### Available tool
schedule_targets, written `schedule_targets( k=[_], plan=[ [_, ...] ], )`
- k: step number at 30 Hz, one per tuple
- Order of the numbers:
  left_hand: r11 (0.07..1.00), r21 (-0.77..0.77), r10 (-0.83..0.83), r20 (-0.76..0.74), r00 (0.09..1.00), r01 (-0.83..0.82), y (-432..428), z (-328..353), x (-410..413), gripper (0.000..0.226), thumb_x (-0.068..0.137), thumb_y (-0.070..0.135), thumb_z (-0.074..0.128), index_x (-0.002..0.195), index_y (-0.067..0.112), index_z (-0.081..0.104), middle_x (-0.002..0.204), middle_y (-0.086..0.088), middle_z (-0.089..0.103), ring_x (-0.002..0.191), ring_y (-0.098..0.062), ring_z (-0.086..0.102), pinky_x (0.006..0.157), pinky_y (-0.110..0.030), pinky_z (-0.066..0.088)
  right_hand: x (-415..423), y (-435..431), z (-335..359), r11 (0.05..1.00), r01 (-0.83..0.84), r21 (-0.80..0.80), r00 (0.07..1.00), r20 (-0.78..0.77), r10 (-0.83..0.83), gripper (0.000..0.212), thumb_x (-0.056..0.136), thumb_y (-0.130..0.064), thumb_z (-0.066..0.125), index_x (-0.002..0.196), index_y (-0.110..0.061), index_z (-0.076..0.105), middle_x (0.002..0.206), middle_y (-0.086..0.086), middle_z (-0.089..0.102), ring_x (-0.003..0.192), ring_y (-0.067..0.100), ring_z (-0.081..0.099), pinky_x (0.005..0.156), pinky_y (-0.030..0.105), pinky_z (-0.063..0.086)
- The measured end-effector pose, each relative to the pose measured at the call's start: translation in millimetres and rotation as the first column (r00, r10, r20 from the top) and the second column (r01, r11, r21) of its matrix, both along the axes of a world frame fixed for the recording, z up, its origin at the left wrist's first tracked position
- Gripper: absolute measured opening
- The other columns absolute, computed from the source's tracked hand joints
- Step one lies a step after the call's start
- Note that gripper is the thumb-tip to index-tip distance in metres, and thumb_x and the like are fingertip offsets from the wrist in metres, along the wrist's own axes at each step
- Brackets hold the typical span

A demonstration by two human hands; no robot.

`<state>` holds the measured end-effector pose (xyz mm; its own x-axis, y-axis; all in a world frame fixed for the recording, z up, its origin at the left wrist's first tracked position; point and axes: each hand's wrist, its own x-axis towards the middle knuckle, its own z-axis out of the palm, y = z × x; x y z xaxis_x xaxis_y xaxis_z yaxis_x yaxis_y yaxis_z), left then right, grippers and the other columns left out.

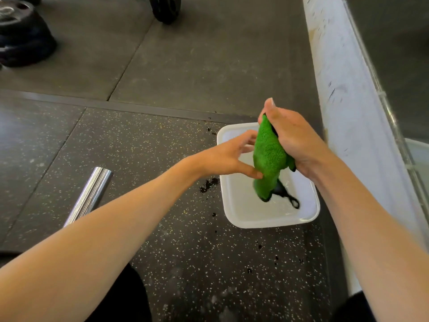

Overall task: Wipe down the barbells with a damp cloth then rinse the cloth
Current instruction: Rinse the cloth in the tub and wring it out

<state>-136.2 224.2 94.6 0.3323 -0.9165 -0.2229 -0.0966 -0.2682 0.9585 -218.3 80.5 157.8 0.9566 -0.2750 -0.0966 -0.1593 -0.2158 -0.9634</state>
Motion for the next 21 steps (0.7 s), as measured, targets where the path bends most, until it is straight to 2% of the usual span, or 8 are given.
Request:
schedule_targets(
  k=[3,8,10,12,15,17,19,21],
  plan=[
    [0.993,-0.115,0.035,-0.019,0.999,-0.037,-7,9,-3,0.05,0.082,-0.012,0.074,0.124,0.009,0.057,0.126,-0.019,0.067,0.12,-0.028,0.063,0.108,-0.04,0.048,0,-3,2,0.998,-0.041,-0.04,0.999,-0.021,0.04,0.064,0.102,-0.056,0.041,0.083,0.004,0.051,0.063,0.003,0.041,0.054,0.011,0.041,0.051,0.02,0.039],
    [0.998,0.048,-0.04,0.063,0.997,0.037,-5,1,-3,0.017,0.087,0.005,0.076,0.104,0.005,0.072,0.101,-0.011,0.076,0.089,-0.016,0.072,0.081,-0.026,0.054,0,-15,-5,0.978,0.021,-0.209,1.0,0.015,-0.018,0.066,0.104,-0.054,0.045,0.075,0.006,0.038,0.068,0.009,0.031,0.06,0.019,0.032,0.056,0.031,0.029],
    [0.984,0.113,-0.145,0.062,0.988,0.137,-2,-4,-5,0.013,0.089,0.011,0.075,0.101,0.007,0.074,0.098,-0.005,0.077,0.09,-0.017,0.073,0.083,-0.027,0.055,0,-20,-11,0.953,0.056,-0.297,0.998,-0.003,-0.059,0.064,0.104,-0.054,0.045,0.07,-0.001,0.034,0.067,0.007,0.029,0.059,0.019,0.03,0.059,0.033,0.027],
    [0.981,0.11,-0.163,0.011,0.986,0.161,1,-8,-3,0.02,0.092,0.015,0.073,0.108,0.002,0.073,0.107,-0.01,0.076,0.103,-0.028,0.072,0.099,-0.045,0.054,1,-25,-22,0.923,0.149,-0.354,0.984,-0.034,-0.172,0.063,0.102,-0.056,0.045,0.07,-0.002,0.039,0.065,0.006,0.035,0.061,0.018,0.038,0.064,0.034,0.032],
    [0.997,0.058,-0.039,-0.272,0.962,0.057,5,-4,2,0.019,0.096,0.007,0.063,0.114,0.002,0.068,0.12,-0.016,0.071,0.115,-0.035,0.066,0.107,-0.054,0.047,8,-36,-39,0.918,0.385,-0.098,0.885,-0.243,-0.397,0.056,0.095,-0.068,0.045,0.084,-0.019,0.07,0.096,-0.003,0.067,0.094,0.016,0.063,0.089,0.036,0.049],
    [0.999,0.014,0.039,-0.421,0.906,-0.037,6,1,7,0.024,0.099,0.006,0.057,0.121,0.004,0.063,0.124,-0.015,0.067,0.116,-0.031,0.064,0.104,-0.048,0.051,9,-36,-44,0.878,0.472,0.084,0.809,-0.438,-0.392,0.059,0.094,-0.073,0.043,0.106,-0.022,0.07,0.117,0.005,0.066,0.099,0.023,0.065,0.087,0.041,0.054],
    [0.989,-0.032,0.108,-0.529,0.842,-0.147,6,4,12,0.029,0.097,0.01,0.058,0.126,0.007,0.06,0.123,-0.012,0.067,0.111,-0.026,0.065,0.1,-0.043,0.053,6,-32,-45,0.894,0.428,0.133,0.76,-0.588,-0.276,0.071,0.097,-0.074,0.033,0.12,-0.012,0.059,0.099,0.011,0.068,0.073,0.023,0.066,0.073,0.037,0.052],
    [0.967,-0.053,0.173,-0.584,0.793,-0.25,6,5,18,0.028,0.091,0.014,0.062,0.119,0.012,0.062,0.116,-0.009,0.07,0.105,-0.023,0.067,0.096,-0.041,0.053,3,-24,-43,0.912,0.341,0.227,0.732,-0.673,-0.106,0.084,0.095,-0.079,0.024,0.114,-0.006,0.06,0.074,0.01,0.068,0.059,0.022,0.066,0.08,0.039,0.052]
  ],
)
